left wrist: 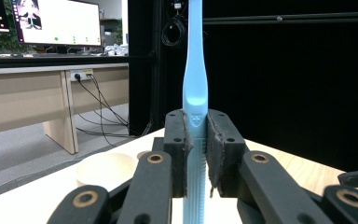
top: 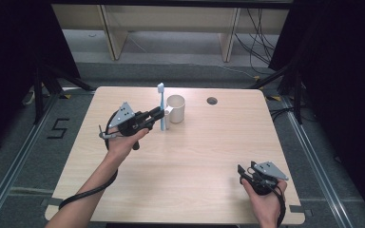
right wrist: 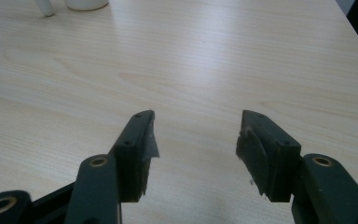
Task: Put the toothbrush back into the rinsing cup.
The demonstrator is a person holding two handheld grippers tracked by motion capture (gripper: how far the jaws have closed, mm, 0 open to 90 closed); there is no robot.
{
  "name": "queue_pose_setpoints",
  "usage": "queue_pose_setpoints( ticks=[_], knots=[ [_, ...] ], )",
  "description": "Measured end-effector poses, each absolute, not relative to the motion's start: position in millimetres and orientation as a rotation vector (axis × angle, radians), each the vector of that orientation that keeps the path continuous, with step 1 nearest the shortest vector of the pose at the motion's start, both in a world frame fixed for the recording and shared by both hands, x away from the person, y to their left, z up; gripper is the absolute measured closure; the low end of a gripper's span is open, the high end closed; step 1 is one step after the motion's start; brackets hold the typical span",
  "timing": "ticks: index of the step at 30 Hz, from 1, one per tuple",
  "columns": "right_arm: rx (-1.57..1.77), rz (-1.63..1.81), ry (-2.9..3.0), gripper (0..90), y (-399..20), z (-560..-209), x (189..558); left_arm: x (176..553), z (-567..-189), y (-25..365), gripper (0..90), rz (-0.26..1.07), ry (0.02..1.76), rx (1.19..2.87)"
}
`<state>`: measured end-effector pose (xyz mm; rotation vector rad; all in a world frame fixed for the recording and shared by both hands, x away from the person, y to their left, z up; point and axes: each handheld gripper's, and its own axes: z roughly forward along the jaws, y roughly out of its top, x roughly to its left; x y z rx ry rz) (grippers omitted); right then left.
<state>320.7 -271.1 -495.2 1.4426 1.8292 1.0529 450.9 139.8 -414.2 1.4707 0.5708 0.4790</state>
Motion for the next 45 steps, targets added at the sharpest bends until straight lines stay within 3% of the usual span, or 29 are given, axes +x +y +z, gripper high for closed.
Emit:
queue_pose_setpoints(
  ticks=[45],
  knots=[
    [1.401,1.05,1.831,46.0,-274.1,-491.0,321.4,472.4,-410.5,132.6,78.4,0.511,0.604,1.406]
  ],
)
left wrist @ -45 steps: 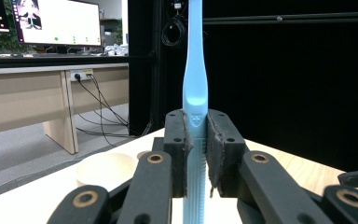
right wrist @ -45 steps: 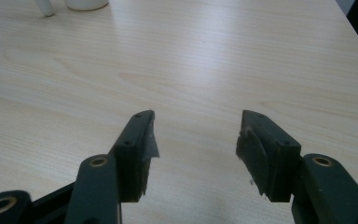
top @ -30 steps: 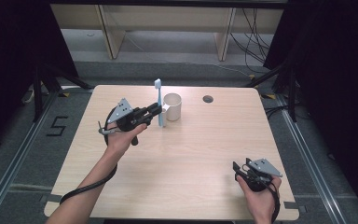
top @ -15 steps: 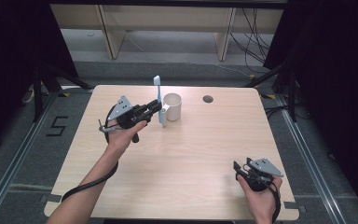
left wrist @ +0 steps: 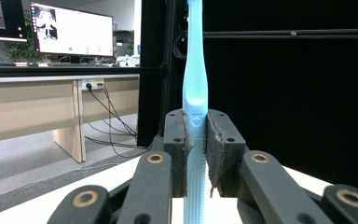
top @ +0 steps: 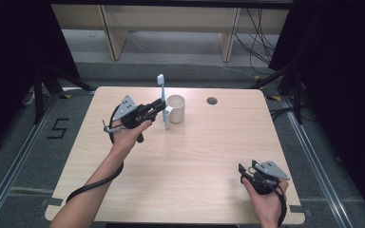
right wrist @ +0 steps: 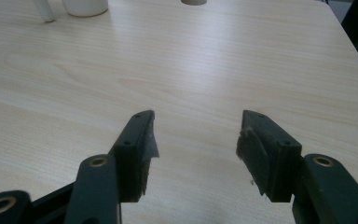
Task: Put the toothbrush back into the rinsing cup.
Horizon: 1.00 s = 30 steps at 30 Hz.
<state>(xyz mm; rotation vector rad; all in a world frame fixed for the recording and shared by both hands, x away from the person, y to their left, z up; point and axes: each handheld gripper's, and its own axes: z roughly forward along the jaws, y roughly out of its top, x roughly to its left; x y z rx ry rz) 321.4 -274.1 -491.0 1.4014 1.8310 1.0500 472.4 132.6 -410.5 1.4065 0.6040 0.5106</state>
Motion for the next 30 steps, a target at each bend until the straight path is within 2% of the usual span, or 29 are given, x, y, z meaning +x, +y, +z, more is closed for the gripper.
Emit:
queue_pose_setpoints(
  ticks=[30],
  knots=[
    [1.37,1.033,1.832,46.1,-269.8,-492.6,322.6,487.0,-411.3,135.1,78.3,0.55,0.628,1.393]
  ],
)
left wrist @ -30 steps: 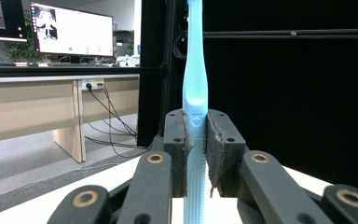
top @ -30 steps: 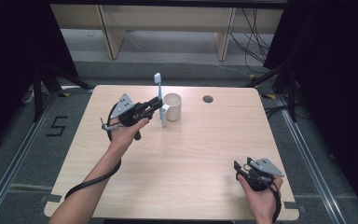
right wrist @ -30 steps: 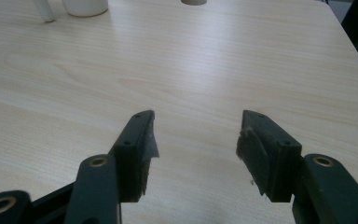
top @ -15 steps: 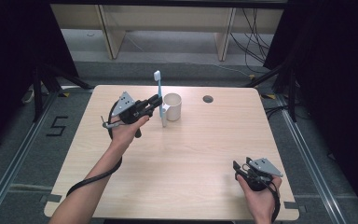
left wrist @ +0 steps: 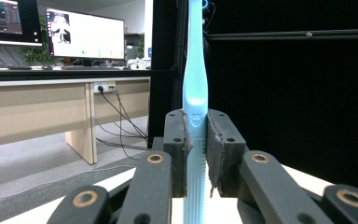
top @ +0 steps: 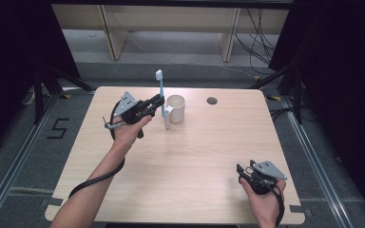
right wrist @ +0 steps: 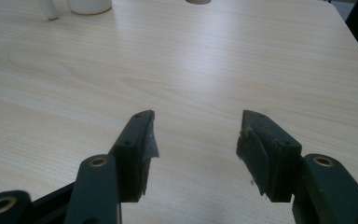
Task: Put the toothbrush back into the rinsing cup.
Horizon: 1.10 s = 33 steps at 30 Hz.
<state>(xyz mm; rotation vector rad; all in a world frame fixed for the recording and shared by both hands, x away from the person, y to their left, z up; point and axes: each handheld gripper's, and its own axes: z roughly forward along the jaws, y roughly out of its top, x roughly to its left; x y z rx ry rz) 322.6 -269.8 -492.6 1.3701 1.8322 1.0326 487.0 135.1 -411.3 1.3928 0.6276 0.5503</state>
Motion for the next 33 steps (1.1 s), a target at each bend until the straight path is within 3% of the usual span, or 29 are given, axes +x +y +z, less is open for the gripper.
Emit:
queue_pose_setpoints(
  ticks=[33],
  knots=[
    [1.394,1.05,1.836,46.0,-268.9,-491.8,321.8,506.5,-414.0,129.9,78.3,0.58,0.663,1.397]
  ],
)
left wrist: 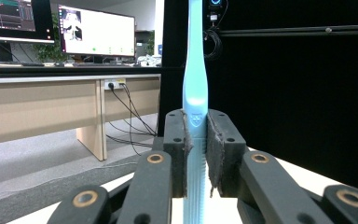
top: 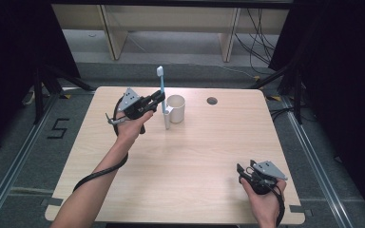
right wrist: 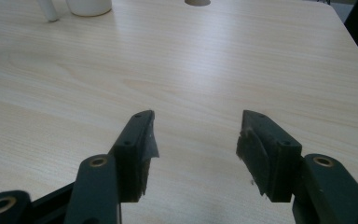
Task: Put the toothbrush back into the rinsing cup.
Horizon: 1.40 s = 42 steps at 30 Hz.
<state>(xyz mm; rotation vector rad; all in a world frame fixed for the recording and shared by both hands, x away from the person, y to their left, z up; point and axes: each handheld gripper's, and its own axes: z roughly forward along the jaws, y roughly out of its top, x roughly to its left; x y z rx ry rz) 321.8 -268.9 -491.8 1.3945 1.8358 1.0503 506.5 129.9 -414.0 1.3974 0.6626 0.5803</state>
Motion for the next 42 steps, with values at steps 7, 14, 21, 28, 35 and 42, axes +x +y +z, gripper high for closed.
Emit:
queue_pose_setpoints(
  ticks=[7,14,21,28,35,42],
  knots=[
    [1.378,1.038,1.834,46.0,-270.4,-491.9,322.2,511.1,-416.9,126.3,78.3,0.578,0.668,1.405],
    [1.376,1.049,1.827,46.0,-270.3,-491.8,322.4,515.1,-418.6,125.8,78.3,0.574,0.679,1.418],
    [1.389,1.039,1.83,46.0,-269.5,-491.3,321.7,517.7,-418.8,125.1,78.3,0.578,0.683,1.42],
    [1.389,1.04,1.833,46.0,-269.8,-491.3,321.6,521.1,-420.2,123.4,78.3,0.576,0.689,1.422],
    [1.376,1.05,1.828,46.0,-271.1,-491.4,322.3,523.4,-422.4,121.7,78.3,0.577,0.694,1.435],
    [1.389,1.054,1.825,46.0,-271.2,-491.2,322.1,526.4,-423.4,119.7,78.3,0.58,0.696,1.439]
  ],
)
